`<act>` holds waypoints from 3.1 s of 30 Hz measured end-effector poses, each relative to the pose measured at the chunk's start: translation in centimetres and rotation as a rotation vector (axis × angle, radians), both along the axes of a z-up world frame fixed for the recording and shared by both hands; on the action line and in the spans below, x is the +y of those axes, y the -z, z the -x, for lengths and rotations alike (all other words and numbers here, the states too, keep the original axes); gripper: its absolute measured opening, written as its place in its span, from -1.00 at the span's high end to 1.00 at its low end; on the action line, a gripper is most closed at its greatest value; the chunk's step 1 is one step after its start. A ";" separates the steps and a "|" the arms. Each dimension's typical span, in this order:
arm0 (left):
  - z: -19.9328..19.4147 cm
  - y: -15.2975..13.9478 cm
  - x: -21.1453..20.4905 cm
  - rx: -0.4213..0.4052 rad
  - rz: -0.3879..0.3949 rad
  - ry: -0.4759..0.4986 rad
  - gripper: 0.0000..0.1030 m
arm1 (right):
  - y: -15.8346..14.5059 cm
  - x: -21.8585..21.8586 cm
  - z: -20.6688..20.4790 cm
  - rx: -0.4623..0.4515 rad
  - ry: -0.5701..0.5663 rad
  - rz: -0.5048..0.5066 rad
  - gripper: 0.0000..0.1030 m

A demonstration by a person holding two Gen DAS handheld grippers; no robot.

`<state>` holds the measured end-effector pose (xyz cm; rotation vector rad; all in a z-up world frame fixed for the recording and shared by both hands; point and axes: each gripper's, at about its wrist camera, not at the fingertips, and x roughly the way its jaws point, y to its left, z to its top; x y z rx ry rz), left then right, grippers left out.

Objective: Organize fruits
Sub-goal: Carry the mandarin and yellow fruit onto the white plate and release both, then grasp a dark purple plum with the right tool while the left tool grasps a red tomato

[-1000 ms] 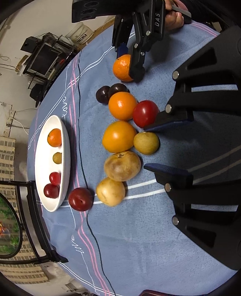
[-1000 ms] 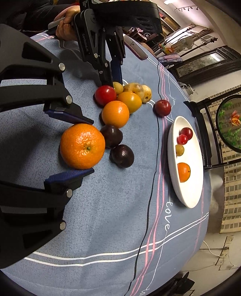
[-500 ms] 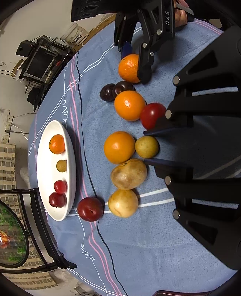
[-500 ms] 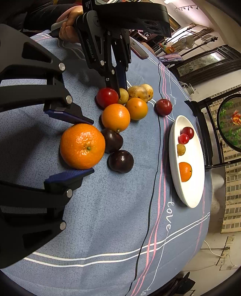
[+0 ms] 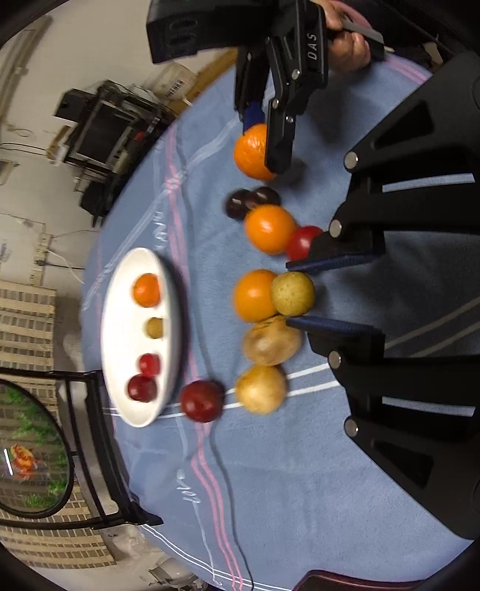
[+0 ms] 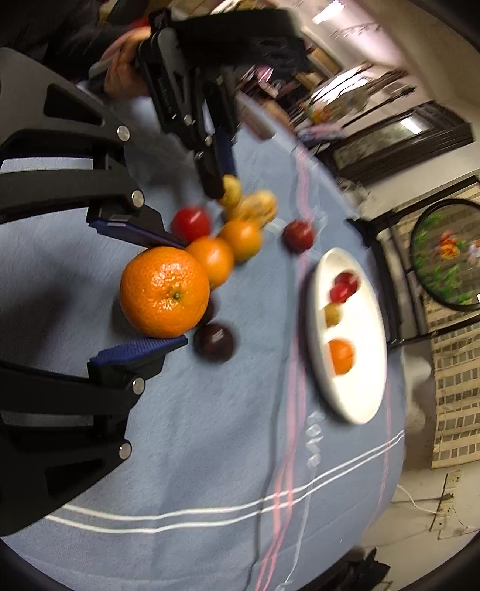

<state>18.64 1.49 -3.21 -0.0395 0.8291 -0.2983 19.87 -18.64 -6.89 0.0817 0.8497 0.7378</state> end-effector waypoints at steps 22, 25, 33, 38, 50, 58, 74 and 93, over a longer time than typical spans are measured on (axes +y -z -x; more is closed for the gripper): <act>-19.0 -1.3 1.7 0.019 -0.065 -0.176 0.52 | -1.3 7.3 -19.7 -0.116 0.204 0.086 -0.10; -19.0 -0.9 2.1 0.032 -0.079 -0.200 0.09 | -1.4 7.4 -19.2 -0.138 0.211 0.114 -0.36; -14.4 -4.9 3.2 -0.060 -0.106 -0.264 -0.68 | -4.6 5.7 -15.1 -0.166 0.167 0.062 -0.36; -8.3 -5.6 2.9 -0.103 -0.096 -0.225 -0.85 | -4.4 4.8 -9.3 -0.264 0.016 0.140 -0.36; 0.1 0.6 0.5 -0.025 -0.005 -0.028 -0.86 | -0.7 -0.6 -3.9 -0.129 -0.071 0.125 -0.22; 0.8 0.7 -0.8 -0.041 -0.022 0.040 -0.85 | 0.8 0.0 -4.7 -0.060 -0.084 0.128 0.16; 1.3 1.0 -2.4 -0.033 -0.036 0.109 -0.85 | 3.0 -1.1 -7.4 0.174 -0.068 -0.056 0.16; -0.3 2.8 -3.4 0.058 -0.041 0.130 -0.35 | 1.7 0.0 -5.0 -0.036 -0.014 0.204 0.45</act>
